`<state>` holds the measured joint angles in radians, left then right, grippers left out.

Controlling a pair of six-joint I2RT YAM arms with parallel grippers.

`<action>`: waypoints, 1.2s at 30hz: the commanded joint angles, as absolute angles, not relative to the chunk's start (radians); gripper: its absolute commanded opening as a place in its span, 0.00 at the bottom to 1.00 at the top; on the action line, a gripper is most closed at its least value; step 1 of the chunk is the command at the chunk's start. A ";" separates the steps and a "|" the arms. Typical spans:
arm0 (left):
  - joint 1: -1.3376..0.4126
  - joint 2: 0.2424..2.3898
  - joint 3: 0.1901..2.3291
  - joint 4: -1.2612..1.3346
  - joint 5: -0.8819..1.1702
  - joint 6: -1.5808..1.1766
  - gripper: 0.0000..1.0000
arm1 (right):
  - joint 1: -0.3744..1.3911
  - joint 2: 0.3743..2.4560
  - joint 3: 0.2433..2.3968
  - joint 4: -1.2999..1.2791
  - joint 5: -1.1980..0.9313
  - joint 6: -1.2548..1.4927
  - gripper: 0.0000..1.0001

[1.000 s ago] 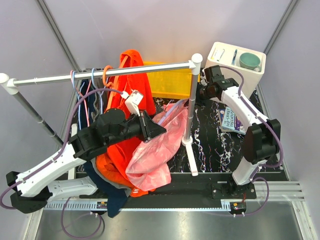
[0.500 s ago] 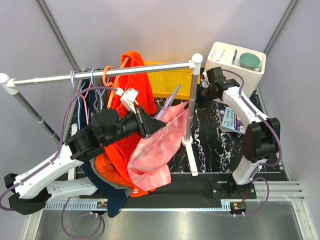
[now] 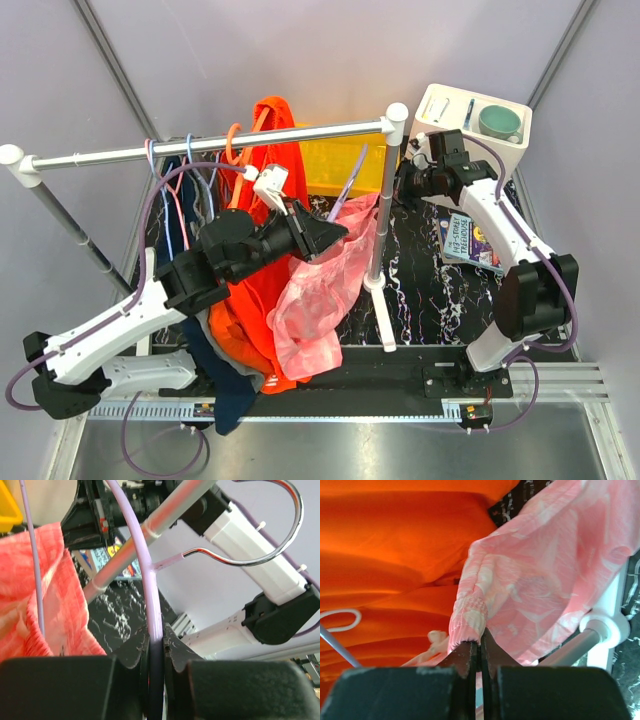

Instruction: Remove the shorts from the hanger

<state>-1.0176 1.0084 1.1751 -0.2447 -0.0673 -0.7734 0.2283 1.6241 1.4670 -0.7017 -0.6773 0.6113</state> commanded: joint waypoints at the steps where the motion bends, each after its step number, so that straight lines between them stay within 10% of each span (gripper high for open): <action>1: -1.019 1.008 1.167 -0.005 -0.153 -0.724 0.00 | 0.244 1.603 1.543 -0.660 -0.781 0.629 0.01; 16: -1.019 1.072 1.233 -0.244 -0.420 -0.707 0.00 | 0.293 1.603 1.624 -0.813 -0.611 0.620 0.05; 36: -0.999 1.026 1.057 0.287 -0.206 -0.568 0.00 | 0.304 1.741 1.815 -0.914 -0.742 0.607 0.11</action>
<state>-1.0073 1.0187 1.0412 0.1101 -0.2634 -0.6262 0.2947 1.7367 1.7729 -0.8848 -0.6884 0.6312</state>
